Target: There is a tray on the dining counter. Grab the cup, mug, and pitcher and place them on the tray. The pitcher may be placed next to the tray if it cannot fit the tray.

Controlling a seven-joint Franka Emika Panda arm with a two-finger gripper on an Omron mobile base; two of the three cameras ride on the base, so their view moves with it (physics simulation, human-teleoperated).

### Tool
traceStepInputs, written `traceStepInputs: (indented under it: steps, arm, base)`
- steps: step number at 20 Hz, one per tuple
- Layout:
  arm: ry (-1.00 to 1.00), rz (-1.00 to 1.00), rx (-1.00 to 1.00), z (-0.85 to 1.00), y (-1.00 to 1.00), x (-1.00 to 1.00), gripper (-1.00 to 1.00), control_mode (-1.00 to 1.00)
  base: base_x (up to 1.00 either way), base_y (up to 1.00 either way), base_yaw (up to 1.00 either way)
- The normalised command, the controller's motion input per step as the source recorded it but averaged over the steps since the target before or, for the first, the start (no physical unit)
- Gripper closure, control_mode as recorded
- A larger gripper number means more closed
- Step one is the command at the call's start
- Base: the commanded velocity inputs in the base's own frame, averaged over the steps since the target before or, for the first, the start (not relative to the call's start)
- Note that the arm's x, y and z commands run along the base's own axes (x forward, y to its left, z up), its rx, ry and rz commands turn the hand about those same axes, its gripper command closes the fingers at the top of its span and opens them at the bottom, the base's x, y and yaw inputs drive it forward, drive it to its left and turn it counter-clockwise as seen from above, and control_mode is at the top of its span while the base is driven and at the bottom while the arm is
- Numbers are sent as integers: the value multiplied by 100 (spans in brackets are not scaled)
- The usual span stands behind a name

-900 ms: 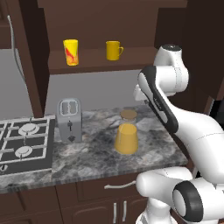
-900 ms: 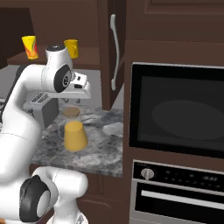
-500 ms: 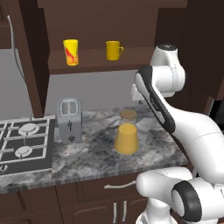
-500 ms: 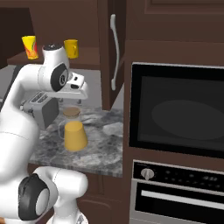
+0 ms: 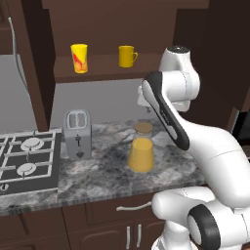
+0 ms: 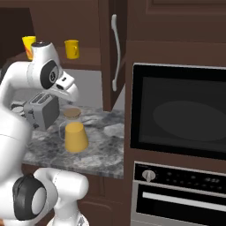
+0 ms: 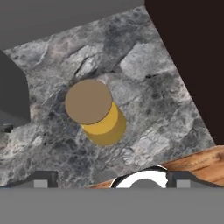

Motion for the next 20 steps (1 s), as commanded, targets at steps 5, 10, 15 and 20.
traceStepInputs:
  steps: [5, 10, 15, 20]
  arm:
    - [0, -30, 15, 23, 18, -16, -100, -100]
    - [-6, -27, 14, 26, 17, -22, -100, -100]
    - [-13, -21, 14, 35, 18, -24, -100, -100]
    - [-21, -10, 16, 30, 1, -16, -100, -100]
  base:
    - [0, 0, 0]
    - [0, 0, 0]
    - [0, 0, 0]
    - [0, 0, 0]
